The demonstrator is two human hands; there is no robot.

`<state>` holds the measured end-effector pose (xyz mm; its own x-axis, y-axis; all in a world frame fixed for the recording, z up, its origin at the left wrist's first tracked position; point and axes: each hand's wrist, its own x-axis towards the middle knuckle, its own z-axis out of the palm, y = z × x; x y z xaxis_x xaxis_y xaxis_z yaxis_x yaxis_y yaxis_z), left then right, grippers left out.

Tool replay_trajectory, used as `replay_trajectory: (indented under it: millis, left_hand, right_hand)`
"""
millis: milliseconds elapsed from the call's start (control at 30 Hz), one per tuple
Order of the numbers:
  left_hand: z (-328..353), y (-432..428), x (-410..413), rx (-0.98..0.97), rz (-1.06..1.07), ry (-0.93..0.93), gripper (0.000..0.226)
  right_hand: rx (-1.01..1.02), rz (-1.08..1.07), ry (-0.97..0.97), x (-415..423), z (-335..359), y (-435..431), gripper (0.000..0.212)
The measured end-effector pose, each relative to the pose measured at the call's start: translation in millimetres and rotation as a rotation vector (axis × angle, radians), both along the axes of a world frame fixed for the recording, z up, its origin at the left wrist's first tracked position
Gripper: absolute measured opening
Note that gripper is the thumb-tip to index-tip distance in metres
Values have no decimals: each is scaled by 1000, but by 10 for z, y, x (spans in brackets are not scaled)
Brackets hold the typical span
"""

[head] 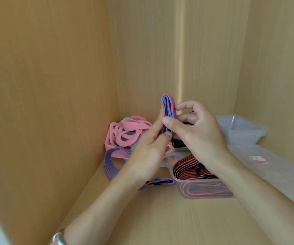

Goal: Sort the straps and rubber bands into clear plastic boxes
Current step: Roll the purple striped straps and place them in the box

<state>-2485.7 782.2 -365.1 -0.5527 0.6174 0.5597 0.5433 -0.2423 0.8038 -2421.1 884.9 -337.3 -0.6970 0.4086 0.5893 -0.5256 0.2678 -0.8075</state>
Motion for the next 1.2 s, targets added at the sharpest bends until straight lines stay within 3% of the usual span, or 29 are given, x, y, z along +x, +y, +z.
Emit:
replay_trajectory:
  millis: [100, 233, 367, 600, 900, 1000, 1200]
  left_hand:
    - [24, -5, 11, 37, -109, -90, 43]
    - [26, -3, 14, 59, -29, 22, 24]
    - [-1, -5, -42, 35, 45, -21, 33]
    - [10, -45, -99, -38, 39, -85, 34]
    - [121, -29, -52, 28, -53, -274, 42]
    - [94, -48, -37, -1, -63, -202, 29]
    - [56, -58, -44, -13, 75, -54, 26]
  right_hand:
    - [-13, 7, 12, 12, 2, -5, 29]
    - [-4, 17, 33, 18, -2, -22, 27]
    - [22, 74, -3, 19, 4, 36, 13]
    - [122, 92, -81, -46, 6, 158, 42]
    - [74, 175, -72, -39, -8, 158, 32]
    - [86, 187, -63, -40, -19, 167, 35]
    - [144, 177, -23, -26, -13, 149, 48]
